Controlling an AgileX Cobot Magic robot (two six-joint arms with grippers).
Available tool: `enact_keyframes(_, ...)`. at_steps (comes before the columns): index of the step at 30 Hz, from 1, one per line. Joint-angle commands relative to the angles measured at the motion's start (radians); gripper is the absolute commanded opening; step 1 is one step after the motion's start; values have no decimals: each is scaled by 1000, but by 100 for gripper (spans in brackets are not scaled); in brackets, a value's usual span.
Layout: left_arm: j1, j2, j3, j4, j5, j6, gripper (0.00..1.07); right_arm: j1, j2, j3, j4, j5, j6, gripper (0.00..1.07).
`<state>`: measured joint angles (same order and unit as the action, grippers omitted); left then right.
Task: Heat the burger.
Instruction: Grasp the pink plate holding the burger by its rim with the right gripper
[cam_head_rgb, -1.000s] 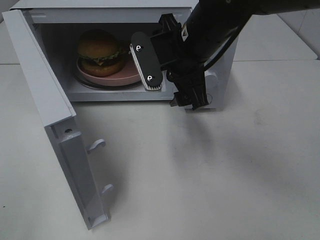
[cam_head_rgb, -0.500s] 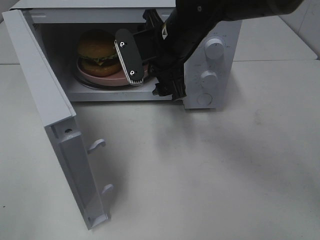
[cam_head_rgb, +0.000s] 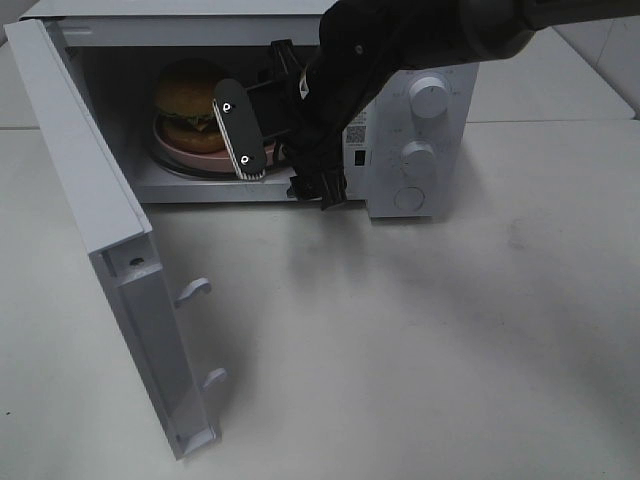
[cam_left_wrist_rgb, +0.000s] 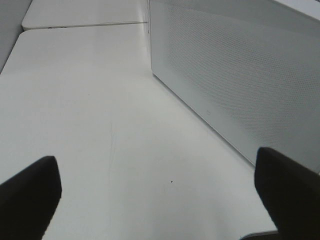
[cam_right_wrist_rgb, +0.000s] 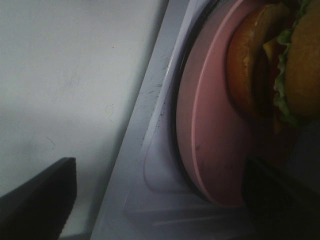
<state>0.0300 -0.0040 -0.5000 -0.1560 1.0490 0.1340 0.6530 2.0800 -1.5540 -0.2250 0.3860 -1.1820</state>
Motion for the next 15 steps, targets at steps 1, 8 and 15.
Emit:
enact_keyframes(1,3,-23,3,0,-10,-8,100,14,30,-41,1,0,13,84)
enact_keyframes(8,3,-23,3,0,-10,-8,100,26,103,-132,1,10,59,83)
enact_keyframes(15,3,-23,3,0,-10,-8,100,36,182,-221,1,23,66,81)
